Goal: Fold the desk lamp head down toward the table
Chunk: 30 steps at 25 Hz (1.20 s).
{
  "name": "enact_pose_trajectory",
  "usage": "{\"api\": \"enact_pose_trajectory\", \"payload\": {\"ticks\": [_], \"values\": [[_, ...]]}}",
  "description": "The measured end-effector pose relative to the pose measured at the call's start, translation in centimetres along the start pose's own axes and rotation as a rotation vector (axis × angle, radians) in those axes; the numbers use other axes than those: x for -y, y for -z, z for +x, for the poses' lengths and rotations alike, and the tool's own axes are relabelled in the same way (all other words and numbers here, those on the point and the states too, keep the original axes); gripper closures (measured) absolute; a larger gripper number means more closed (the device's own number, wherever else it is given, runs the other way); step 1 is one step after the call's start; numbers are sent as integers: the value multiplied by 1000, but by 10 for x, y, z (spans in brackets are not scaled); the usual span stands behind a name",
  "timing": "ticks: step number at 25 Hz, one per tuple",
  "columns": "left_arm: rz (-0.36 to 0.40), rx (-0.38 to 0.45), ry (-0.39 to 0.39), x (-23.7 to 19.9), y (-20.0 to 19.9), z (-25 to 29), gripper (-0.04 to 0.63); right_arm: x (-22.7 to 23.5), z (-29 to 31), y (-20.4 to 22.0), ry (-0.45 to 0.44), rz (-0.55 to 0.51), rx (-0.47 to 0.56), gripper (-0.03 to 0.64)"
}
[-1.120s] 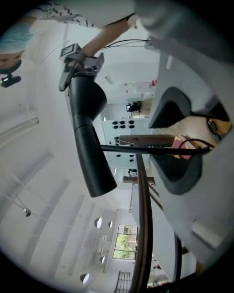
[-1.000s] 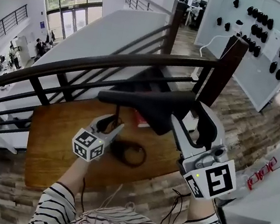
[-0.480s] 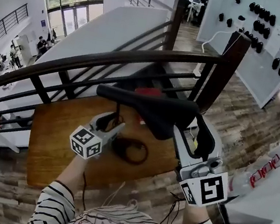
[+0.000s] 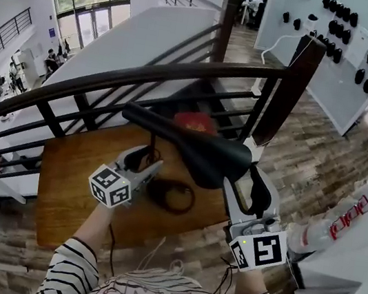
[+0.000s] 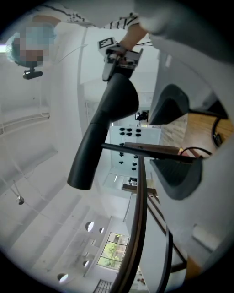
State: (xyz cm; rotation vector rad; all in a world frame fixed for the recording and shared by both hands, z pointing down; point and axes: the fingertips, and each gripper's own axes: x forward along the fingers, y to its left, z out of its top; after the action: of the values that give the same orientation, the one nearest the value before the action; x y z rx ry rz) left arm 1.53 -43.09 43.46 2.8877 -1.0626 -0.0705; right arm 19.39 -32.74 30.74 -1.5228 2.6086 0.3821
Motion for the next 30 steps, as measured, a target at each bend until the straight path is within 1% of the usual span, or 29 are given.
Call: {"api": "enact_pose_trajectory", "payload": {"ticks": [5,8,13,16,18,20,22,25,30], "values": [[-2,17,26,2,0,-1,343,-4,-5,36,23,64,-65,396],[-4,26,34,2,0,-1,334,-8,-5,54,34,112,-82,400],[-12,38,52,2,0,-1,321,-14,-3,80,40,159,-107,402],[-32,46,84,4,-2,-4,306,-21,0,94,28,188,-129,405],[-56,73,112,6,-5,-9,298,-27,3,103,16,203,-149,417],[-59,104,140,10,-9,-13,296,-32,6,112,5,222,-171,432],[-54,118,161,14,-11,-15,286,-37,9,120,-7,236,-193,439],[-46,114,157,15,-11,-16,258,-45,15,132,-26,254,-224,445],[-47,114,150,17,-11,-18,237,-55,24,150,-59,275,-256,445]]}}
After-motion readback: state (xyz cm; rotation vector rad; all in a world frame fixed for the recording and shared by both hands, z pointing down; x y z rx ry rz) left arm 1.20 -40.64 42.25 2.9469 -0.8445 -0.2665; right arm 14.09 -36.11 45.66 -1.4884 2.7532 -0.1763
